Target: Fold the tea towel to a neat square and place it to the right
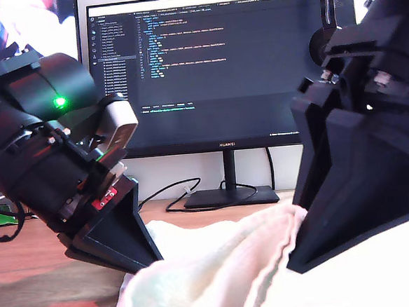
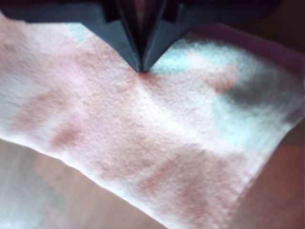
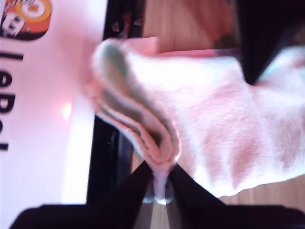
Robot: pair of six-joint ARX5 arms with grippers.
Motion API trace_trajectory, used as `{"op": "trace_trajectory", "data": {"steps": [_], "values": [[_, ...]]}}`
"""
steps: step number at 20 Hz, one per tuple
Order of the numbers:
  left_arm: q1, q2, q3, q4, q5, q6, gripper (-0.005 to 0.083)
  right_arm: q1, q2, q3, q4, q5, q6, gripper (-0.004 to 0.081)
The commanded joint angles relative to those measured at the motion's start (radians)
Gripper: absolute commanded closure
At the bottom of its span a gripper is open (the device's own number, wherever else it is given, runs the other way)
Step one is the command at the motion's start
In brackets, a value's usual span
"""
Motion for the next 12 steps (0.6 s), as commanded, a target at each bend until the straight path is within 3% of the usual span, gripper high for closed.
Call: {"op": "trace_trajectory", "data": {"steps": [1,4,12], "values": [[-0.034,0.059,-0.071,-0.069,-0.019,0.0,0.0793,0.002,-0.004,0.009,0.005,-0.007,0.036,0.0781],[-0.069,0.059,-0.07,-0.095,-0.032,0.001,0.0793,-0.026,-0.004,0.045,0.009,-0.03,0.074,0.0781],[-0.113,0.059,-0.07,-0.113,-0.037,0.002,0.0793,-0.183,0.035,0.095,0.057,-0.051,0.161,0.0781]]}}
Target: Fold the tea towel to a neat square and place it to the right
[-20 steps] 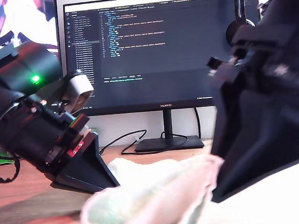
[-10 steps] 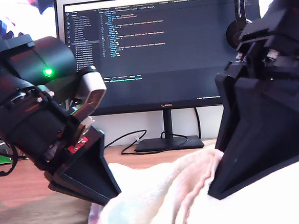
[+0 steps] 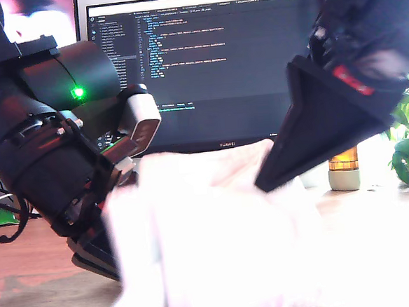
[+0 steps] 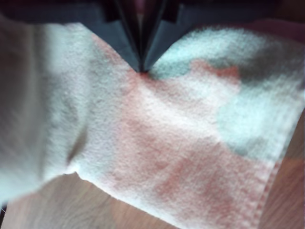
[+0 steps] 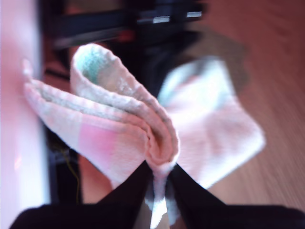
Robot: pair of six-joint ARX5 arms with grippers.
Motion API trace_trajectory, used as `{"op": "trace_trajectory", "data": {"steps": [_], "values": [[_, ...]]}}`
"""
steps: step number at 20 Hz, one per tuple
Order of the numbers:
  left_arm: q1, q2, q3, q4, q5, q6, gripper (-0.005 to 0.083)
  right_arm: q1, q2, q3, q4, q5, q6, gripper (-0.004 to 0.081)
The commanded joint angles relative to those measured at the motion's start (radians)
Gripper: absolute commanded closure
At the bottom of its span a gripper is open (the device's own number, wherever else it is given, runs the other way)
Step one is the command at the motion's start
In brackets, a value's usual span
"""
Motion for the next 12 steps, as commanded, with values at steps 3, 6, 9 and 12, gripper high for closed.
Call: {"op": "trace_trajectory", "data": {"steps": [3,6,9,12], "values": [[-0.023,0.065,-0.08,-0.057,-0.024,0.009,0.0793,-0.029,0.085,0.026,0.058,-0.002,0.021,0.0781],[-0.023,0.065,-0.08,-0.058,-0.016,0.018,0.0793,-0.032,0.164,0.037,0.115,0.0,0.019,0.0781],[-0.023,0.065,-0.08,-0.061,0.006,0.028,0.0793,-0.048,0.237,0.053,0.166,0.002,-0.004,0.0781],[-0.023,0.065,-0.08,-0.065,0.01,0.028,0.0793,-0.085,0.294,0.077,0.188,0.01,-0.021,0.0781]]}}
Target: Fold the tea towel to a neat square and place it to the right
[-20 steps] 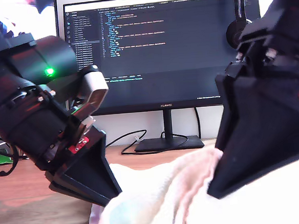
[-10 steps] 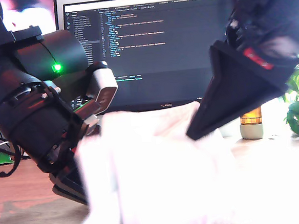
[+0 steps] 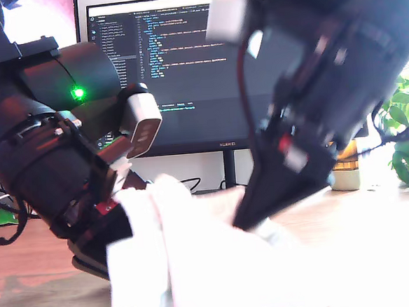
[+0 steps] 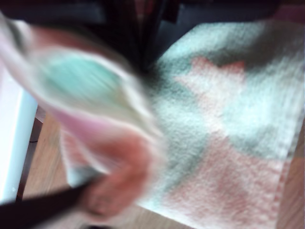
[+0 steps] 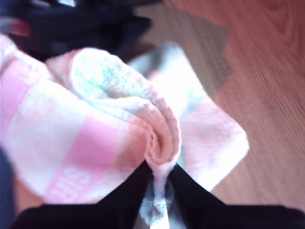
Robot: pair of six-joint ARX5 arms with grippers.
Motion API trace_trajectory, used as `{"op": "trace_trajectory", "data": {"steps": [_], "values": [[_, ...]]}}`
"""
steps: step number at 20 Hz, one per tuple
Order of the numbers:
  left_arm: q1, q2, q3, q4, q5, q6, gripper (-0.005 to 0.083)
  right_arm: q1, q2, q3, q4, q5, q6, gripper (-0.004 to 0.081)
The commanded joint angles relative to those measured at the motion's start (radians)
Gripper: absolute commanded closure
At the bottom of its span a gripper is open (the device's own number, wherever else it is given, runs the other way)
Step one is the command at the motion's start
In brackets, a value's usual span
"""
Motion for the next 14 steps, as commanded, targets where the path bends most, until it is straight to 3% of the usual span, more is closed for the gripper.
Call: {"op": "trace_trajectory", "data": {"steps": [1,14], "values": [[-0.019,0.065,-0.077,-0.058,-0.018,0.009,0.0793,-0.024,0.023,0.024,0.032,0.005,-0.007,0.0781],[-0.019,0.064,-0.076,-0.057,0.006,0.016,0.0793,-0.049,0.163,0.05,0.105,-0.002,0.006,0.0781]]}}
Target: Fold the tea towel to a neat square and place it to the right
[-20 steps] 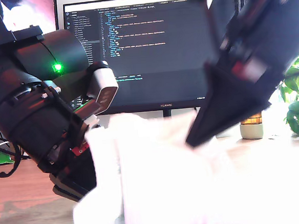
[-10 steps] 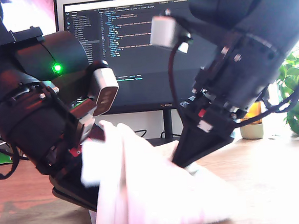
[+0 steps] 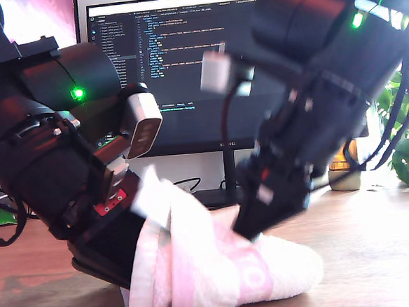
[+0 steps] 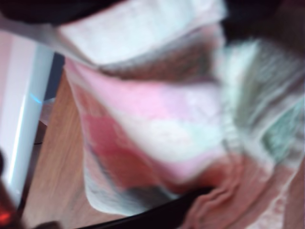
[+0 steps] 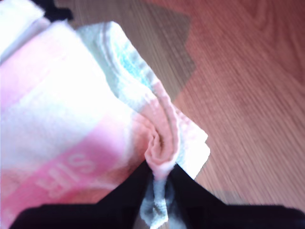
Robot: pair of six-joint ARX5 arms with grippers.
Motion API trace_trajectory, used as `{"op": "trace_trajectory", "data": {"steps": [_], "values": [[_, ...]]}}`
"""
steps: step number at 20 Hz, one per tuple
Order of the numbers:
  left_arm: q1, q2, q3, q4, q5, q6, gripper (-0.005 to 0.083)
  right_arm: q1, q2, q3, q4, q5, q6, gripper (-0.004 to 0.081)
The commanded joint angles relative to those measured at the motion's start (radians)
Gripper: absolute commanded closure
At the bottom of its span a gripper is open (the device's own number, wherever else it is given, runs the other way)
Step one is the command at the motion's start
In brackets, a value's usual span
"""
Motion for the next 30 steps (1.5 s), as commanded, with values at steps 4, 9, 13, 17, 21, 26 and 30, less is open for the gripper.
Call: {"op": "trace_trajectory", "data": {"steps": [4,9,13,17,21,26,30], "values": [[-0.018,0.042,-0.072,-0.075,0.008,0.006,0.0793,-0.001,0.066,0.01,0.018,0.005,0.002,0.0781],[-0.018,-0.079,-0.057,-0.177,-0.001,-0.007,0.0793,0.0,0.089,0.01,0.021,0.005,0.001,0.0781],[-0.017,-0.184,-0.028,-0.231,-0.084,-0.021,0.0793,0.0,0.089,0.01,0.029,0.005,0.001,0.0781],[-0.007,-0.262,0.028,-0.354,-0.154,-0.028,0.0793,0.0,0.089,0.01,0.031,0.005,0.001,0.0781],[0.003,-0.377,0.067,-0.397,-0.164,-0.027,0.0793,0.0,0.089,0.01,0.032,0.005,0.001,0.0781],[0.003,-0.48,0.069,-0.348,-0.112,0.046,0.0793,0.0,0.089,0.01,0.037,0.004,0.001,0.0781],[0.001,-0.479,0.011,-0.178,-0.097,0.156,0.0793,0.0,0.089,0.01,0.037,0.004,0.001,0.0781]]}}
